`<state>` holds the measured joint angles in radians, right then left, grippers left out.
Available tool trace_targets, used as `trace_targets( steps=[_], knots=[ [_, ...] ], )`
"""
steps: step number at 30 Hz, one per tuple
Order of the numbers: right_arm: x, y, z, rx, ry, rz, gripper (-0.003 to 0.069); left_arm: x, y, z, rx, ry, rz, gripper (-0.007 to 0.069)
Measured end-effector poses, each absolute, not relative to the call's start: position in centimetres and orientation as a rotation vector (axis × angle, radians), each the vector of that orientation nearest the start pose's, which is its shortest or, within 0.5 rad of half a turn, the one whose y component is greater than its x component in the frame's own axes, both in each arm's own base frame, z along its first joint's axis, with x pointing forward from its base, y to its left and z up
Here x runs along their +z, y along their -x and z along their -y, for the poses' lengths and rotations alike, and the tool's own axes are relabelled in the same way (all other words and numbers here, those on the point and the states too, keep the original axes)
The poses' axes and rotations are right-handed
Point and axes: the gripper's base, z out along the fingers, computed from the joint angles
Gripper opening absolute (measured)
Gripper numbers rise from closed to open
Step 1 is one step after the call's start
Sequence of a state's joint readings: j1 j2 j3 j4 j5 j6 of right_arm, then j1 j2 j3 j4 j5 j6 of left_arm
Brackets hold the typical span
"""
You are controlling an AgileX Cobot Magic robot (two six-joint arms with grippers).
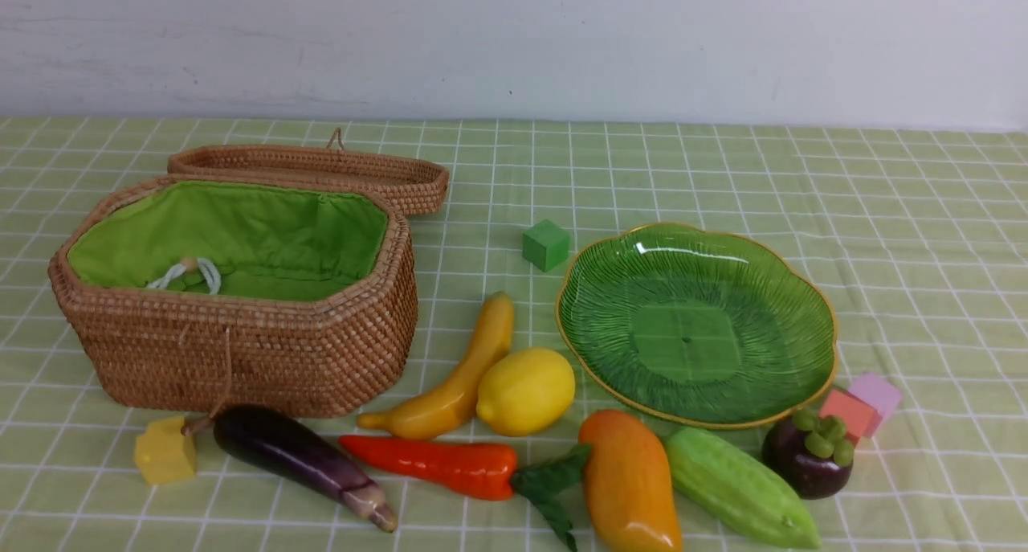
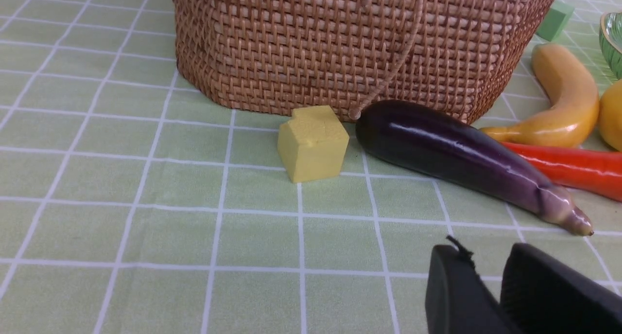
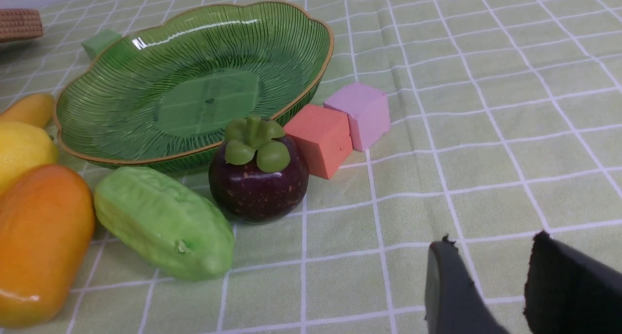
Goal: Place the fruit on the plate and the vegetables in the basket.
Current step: Use the left arm to grab an eggplant and put it into the left basket
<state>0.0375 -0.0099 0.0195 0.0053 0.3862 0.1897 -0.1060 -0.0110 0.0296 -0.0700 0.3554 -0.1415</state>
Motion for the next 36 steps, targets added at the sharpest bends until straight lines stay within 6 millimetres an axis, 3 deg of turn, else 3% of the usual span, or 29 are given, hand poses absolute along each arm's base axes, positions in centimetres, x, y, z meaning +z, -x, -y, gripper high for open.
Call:
trace_targets(
  steps=[9, 24, 31, 34, 36],
  knots=[
    [17.2, -5.2, -0.2, 0.161, -0.146, -1.877, 0.0241, 17.4, -5.3, 0.8, -0.269, 0.102, -1.835, 0.0155],
    [17.2, -5.2, -0.2, 0.161, -0.146, -1.877, 0.0241, 19.4, -5.6, 1.3, -0.884, 0.651, -1.549, 0.0165],
    [17.2, -5.2, -0.2, 0.156, -0.143, -1.877, 0.0241, 20.2, -5.6, 0.8, -0.964, 0.75, -1.415, 0.0165],
    [17.4, -5.3, -0.2, 0.167, -0.154, -1.856, 0.0241, 20.9, -5.5, 0.8, -0.974, 0.74, -1.401, 0.0127],
    [17.7, -5.4, -0.4, 0.297, -0.265, -1.792, 0.0241, 22.4, -5.2, 1.0, -0.968, 0.674, -1.412, 0.0073]
  ],
)
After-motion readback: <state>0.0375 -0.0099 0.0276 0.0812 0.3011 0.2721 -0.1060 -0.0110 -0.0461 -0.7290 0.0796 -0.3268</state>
